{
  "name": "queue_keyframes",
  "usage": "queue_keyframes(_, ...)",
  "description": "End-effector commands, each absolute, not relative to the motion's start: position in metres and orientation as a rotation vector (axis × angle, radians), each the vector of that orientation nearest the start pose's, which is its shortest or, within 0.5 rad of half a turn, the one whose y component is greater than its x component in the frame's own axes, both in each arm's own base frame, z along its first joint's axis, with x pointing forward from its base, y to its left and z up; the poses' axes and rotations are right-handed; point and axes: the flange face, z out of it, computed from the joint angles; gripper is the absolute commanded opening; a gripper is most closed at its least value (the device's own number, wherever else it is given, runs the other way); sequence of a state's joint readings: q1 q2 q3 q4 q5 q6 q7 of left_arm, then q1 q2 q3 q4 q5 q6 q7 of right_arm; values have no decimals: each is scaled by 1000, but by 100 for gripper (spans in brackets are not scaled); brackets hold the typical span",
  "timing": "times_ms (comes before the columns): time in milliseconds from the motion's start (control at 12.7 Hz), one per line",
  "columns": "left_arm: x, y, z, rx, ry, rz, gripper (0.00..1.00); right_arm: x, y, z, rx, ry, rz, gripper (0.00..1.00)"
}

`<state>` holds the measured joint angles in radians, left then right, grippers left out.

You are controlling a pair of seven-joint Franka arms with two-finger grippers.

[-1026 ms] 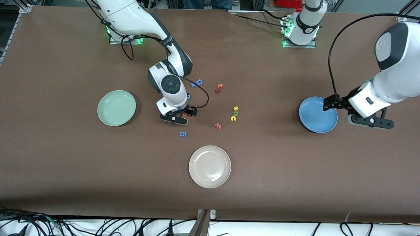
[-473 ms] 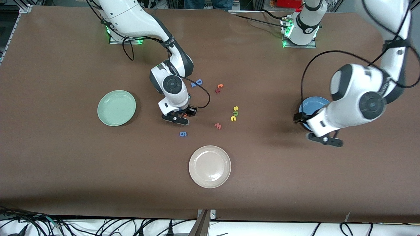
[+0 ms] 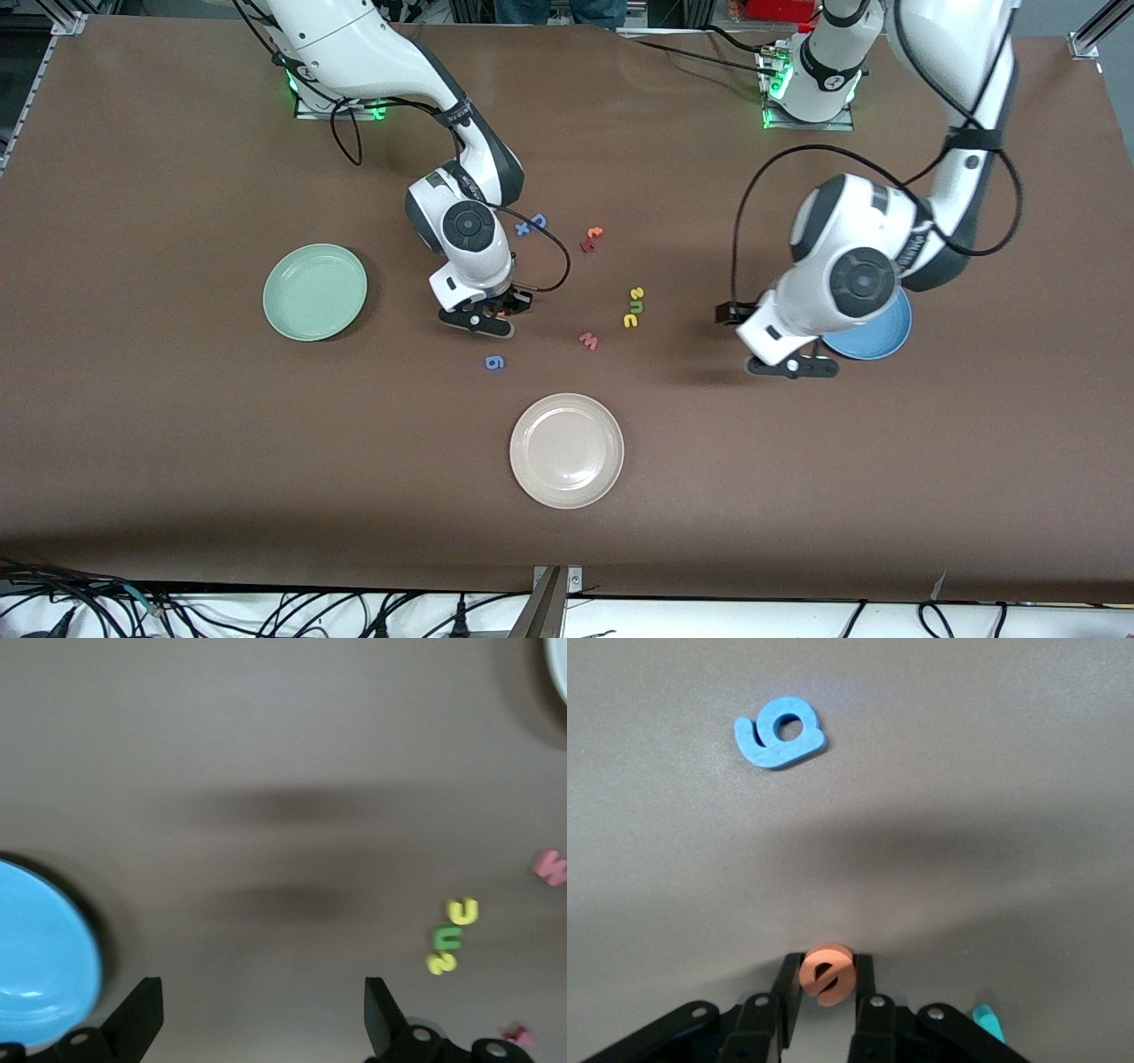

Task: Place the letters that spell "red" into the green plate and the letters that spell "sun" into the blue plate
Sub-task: 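Grasp the orange e with the right gripper while the left gripper reaches letters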

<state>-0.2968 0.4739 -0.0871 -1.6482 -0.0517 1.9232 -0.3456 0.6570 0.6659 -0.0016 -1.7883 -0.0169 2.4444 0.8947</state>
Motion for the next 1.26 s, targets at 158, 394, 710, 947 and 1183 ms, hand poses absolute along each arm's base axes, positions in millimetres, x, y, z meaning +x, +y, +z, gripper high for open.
queue_keyframes(158,593,-283,299,-3121,-66,296,100,532,386,212,-3180,298,-16,9)
queue_keyframes(394,549,-265,266,-3219,-62,-51,100,545,345,245,-3271,163,99,10)
queue_keyframes(710,523,-289,258,-3237,-8,-112,100,558,275,273,-3294,-80,187,10)
queue_keyframes(947,509,-320,239,-3243,-173,-99,99,559,212,285,-3282,-241,231,10)
queue_keyframes(1183,502,-337,225,-3231,-288,-79,98,563,148,273,-3190,-321,330,10)
